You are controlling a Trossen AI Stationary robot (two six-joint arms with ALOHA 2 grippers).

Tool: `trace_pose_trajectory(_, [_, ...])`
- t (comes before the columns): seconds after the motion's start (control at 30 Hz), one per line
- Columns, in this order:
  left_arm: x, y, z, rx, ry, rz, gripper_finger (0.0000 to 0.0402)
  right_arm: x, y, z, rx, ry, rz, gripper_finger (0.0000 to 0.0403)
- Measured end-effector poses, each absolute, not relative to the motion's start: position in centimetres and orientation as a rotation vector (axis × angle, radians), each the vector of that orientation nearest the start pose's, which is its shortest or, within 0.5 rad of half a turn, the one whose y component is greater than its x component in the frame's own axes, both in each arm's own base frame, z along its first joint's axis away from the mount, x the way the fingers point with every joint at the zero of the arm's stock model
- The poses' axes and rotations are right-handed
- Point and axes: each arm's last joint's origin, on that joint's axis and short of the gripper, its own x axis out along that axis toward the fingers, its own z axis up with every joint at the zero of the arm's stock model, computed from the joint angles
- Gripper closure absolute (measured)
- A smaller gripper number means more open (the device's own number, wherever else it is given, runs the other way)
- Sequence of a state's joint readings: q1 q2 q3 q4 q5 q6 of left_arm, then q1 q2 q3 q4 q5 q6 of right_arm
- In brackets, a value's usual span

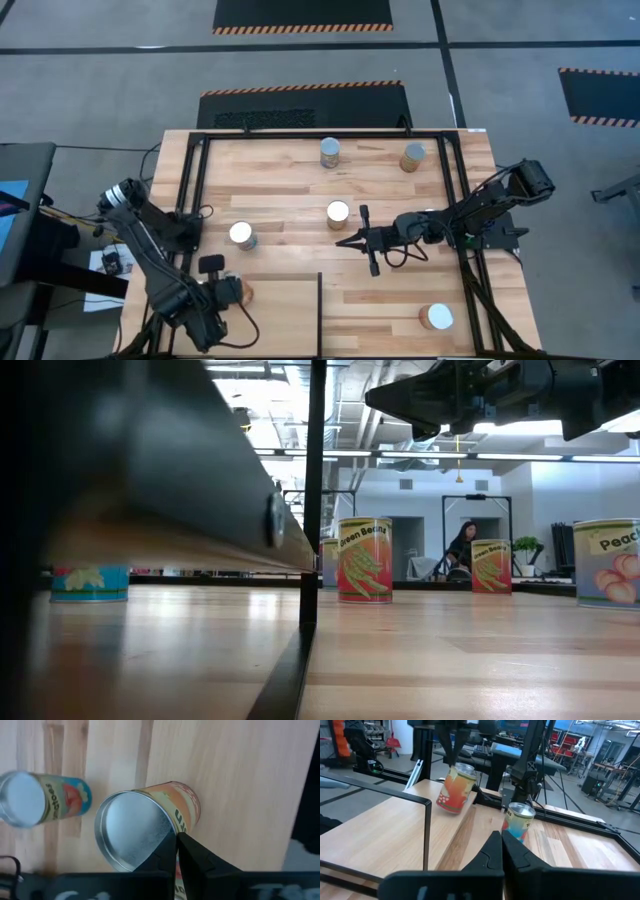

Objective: Pick and place cans onto a shelf
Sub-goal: Put the top canned corn on the shelf

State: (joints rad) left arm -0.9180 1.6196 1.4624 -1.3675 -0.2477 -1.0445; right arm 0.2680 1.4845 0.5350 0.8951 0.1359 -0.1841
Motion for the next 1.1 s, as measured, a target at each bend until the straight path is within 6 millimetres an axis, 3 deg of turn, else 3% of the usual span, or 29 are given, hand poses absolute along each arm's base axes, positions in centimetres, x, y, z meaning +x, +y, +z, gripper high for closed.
trace_pose_trajectory(0.67, [18.02, -23.03, 28.78, -0.013, 1.401, 0.117, 0.04, 27.58, 7.17, 19.67, -0.194, 0.044, 0.137, 0.0399])
trace_pose_trajectory(1.1, [17.99, -23.11, 28.74, -0.02, 1.422, 0.099, 0.0364, 27.58, 7.17, 19.67, -0.193, 0.045, 0.137, 0.0399])
